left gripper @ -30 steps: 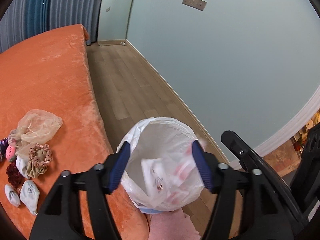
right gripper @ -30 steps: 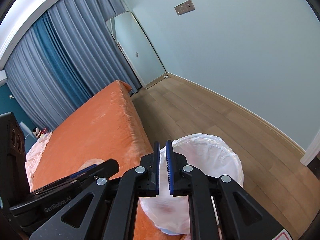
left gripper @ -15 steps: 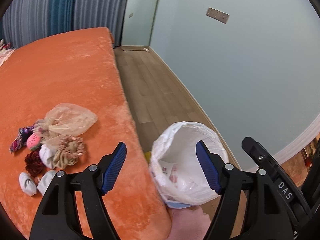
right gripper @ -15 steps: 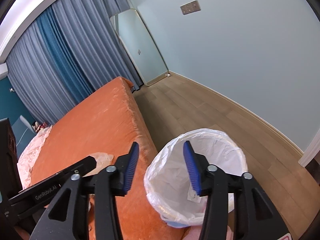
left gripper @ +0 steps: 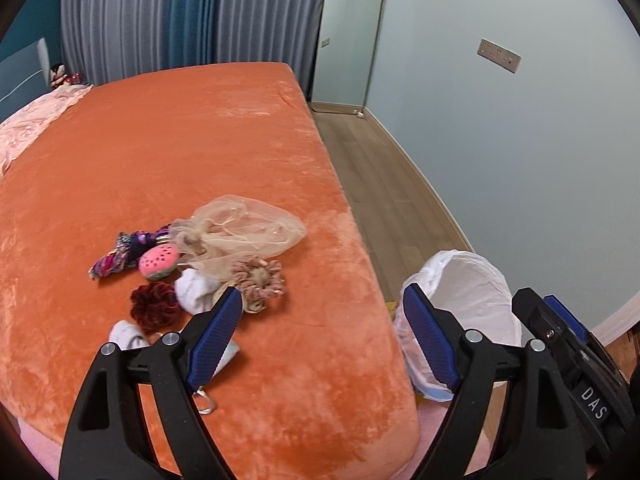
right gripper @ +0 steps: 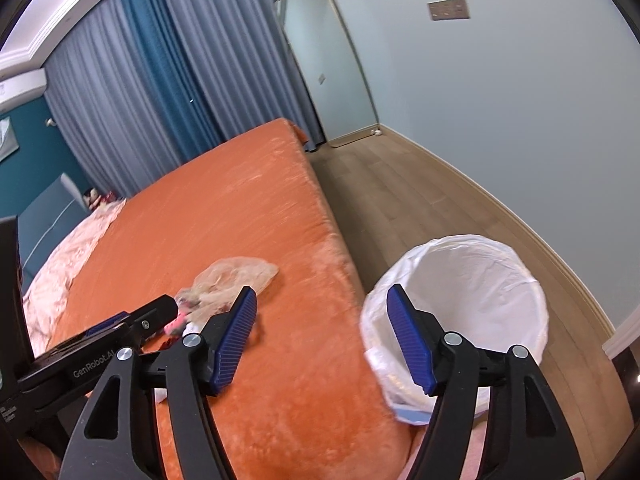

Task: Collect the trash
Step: 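Move both tools back from the bin to the item pile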

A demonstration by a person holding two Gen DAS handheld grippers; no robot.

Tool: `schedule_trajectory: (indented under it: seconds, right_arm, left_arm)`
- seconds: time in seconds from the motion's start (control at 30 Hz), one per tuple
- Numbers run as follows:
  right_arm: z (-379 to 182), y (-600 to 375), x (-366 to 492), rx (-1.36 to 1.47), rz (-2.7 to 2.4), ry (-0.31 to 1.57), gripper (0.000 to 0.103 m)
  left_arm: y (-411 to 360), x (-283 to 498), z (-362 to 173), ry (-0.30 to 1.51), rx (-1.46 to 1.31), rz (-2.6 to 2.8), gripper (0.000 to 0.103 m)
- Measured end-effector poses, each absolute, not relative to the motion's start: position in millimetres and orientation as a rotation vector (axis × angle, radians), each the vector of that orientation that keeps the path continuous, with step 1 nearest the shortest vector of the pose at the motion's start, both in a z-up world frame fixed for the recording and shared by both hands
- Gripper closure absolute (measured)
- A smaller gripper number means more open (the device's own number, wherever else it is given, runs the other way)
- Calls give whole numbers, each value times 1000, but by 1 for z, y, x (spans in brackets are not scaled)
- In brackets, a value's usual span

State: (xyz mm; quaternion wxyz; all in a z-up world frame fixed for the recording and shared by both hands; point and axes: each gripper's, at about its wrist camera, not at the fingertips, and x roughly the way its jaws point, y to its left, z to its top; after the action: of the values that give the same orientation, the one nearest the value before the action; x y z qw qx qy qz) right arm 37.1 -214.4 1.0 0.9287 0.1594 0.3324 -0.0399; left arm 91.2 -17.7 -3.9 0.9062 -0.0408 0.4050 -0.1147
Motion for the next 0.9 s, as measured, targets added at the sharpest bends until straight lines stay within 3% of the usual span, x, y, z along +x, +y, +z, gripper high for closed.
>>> schedule_trajectory:
  seconds: [0.33, 0.9]
  right_arm:
    - [3, -166, 42, 232, -30, 710, 31]
    - [-18, -91, 59, 119, 49, 785, 19]
  left_arm:
    - [25, 84, -3, 818, -97, -154, 13]
    - [111, 86, -39, 890, -134, 16, 7]
